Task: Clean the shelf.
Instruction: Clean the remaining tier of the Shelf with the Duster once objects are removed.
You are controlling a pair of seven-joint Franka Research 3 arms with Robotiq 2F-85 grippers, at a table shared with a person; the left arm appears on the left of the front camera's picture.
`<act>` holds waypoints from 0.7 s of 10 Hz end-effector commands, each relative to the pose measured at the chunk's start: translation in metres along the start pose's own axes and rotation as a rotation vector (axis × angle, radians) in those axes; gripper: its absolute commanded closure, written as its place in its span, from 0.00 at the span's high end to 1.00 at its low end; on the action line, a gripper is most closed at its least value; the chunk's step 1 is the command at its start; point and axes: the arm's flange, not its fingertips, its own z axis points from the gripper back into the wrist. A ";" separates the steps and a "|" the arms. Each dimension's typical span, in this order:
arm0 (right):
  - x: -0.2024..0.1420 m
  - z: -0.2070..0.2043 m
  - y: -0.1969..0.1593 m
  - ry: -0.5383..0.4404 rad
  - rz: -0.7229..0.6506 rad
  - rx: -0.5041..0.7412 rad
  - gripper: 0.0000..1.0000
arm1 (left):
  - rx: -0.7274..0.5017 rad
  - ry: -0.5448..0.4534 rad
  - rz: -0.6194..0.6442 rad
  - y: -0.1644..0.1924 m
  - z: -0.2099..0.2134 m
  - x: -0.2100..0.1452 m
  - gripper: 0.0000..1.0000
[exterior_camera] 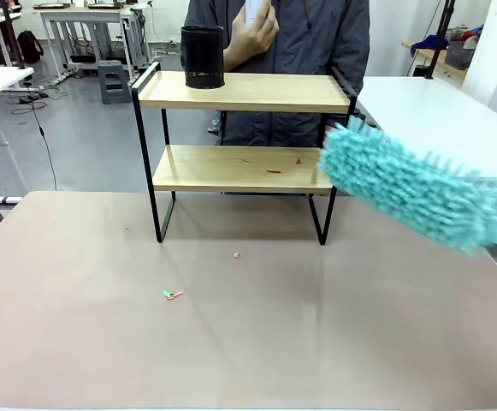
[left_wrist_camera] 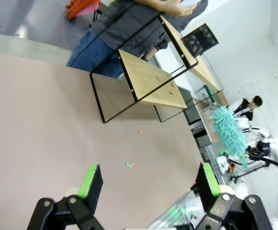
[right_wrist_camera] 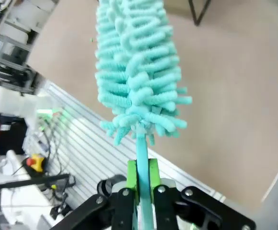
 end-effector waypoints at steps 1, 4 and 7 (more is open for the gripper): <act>0.022 -0.093 0.029 -0.039 -0.038 -0.098 0.12 | -0.014 -0.018 -0.018 -0.001 -0.002 0.001 1.00; 0.057 -0.127 0.053 -0.022 0.006 -0.152 0.12 | -0.014 -0.018 -0.018 -0.001 -0.002 0.001 1.00; 0.066 -0.086 0.056 0.006 0.019 -0.130 0.12 | -0.014 -0.018 -0.018 -0.001 -0.002 0.001 1.00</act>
